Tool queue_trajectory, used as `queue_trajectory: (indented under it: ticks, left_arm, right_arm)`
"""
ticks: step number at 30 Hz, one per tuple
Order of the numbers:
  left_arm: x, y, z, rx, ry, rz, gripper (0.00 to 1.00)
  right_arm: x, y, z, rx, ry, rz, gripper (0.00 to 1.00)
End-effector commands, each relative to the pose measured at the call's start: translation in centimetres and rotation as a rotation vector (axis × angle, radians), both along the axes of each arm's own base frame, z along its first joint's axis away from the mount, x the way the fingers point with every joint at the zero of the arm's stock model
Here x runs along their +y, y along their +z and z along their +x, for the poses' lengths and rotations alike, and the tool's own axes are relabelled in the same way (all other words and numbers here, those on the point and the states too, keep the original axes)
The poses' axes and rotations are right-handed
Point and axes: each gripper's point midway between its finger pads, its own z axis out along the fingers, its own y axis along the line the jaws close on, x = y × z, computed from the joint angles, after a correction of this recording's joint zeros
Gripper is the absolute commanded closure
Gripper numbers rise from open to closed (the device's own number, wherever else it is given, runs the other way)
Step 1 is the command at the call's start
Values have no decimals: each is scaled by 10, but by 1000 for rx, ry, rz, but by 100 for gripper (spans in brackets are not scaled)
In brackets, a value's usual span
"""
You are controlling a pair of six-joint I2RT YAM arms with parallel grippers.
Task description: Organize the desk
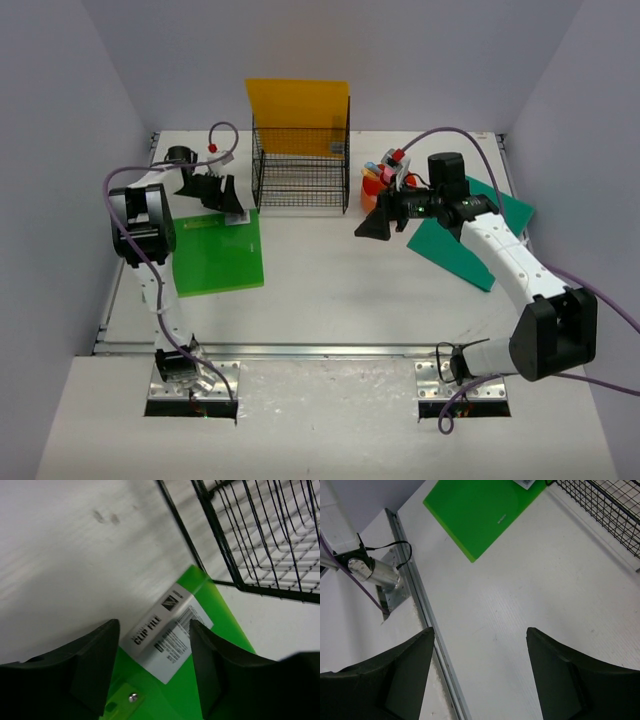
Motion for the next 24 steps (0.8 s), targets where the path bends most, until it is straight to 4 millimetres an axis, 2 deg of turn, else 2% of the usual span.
queue_trajectory:
  ticks: [1,3,5,7,9,11,13,15,17,19,20,22,24]
  left_arm:
    - [-25,-13,-78,105,-151,-93,53]
    - [-31,-14,-100,106,-181,-110,59]
    - [-41,-12,-132,138,-201,-151,62]
    - [-52,-2,-150,125,-229,-204,66]
    - [-61,12,-162,108,-250,-257,65]
    - [-69,48,-169,40,-261,-324,57]
    - [-54,83,-154,-42,-152,-327,50]
    - [-32,109,-138,-119,-17,-284,47]
    - [6,146,-124,-273,120,-163,39]
    - [38,150,-118,-301,208,12,37]
    - [46,150,-117,-301,213,65,36]
    - [71,145,-118,-265,237,129,36]
    - [102,131,-113,-182,260,136,36]
  right_arm:
    - [10,30,4,-73,66,51,27]
    - [13,33,8,-78,74,51,28]
    - [18,34,12,-85,81,51,28]
    - [27,34,16,-89,90,45,29]
    - [35,32,16,-94,99,35,29]
    - [50,30,14,-99,120,23,29]
    - [61,22,17,-82,114,4,29]
    - [76,16,11,-70,142,-7,29]
    - [89,5,9,-43,157,-22,28]
    - [105,2,1,-43,193,-25,28]
    - [109,0,-1,-41,205,-28,28]
    - [117,-5,-6,-34,230,-35,27]
    - [124,-8,-10,-25,257,-35,25]
